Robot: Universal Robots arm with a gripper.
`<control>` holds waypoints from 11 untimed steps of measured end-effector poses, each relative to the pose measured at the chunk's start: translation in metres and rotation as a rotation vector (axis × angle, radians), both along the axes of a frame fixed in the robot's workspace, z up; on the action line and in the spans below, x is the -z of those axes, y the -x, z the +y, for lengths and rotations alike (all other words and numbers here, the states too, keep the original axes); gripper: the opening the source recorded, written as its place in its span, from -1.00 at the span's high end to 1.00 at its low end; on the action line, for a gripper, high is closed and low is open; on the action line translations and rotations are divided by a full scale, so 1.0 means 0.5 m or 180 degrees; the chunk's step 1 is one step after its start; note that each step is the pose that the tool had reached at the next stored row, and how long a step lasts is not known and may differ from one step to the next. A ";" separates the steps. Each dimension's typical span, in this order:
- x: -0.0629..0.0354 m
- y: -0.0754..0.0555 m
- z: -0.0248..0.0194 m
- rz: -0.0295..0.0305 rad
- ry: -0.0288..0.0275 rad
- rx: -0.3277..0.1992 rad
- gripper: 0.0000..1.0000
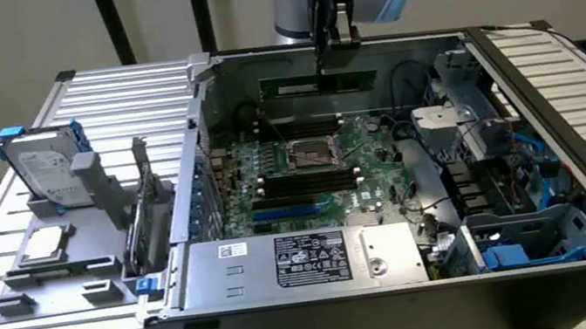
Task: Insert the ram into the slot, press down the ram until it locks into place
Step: 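Insert the ram into the slot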
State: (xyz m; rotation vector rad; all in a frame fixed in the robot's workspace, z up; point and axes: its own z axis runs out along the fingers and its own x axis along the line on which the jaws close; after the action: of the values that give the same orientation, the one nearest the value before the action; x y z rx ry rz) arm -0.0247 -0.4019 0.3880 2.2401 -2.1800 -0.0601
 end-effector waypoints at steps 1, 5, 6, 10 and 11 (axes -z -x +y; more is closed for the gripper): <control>0.000 0.000 0.0000 0.0000 0.0000 0.0000 0.73; 0.000 0.000 0.0000 0.0000 0.0000 0.0000 0.73; 0.000 0.000 0.0000 0.0000 0.0000 0.0000 0.73; 0.000 0.000 0.0000 0.0000 0.0000 0.0000 0.73; 0.000 0.000 0.0000 0.0000 0.0000 0.0000 0.73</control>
State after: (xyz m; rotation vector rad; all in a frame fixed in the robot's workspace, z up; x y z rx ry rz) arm -0.0247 -0.4020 0.3880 2.2400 -2.1801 -0.0600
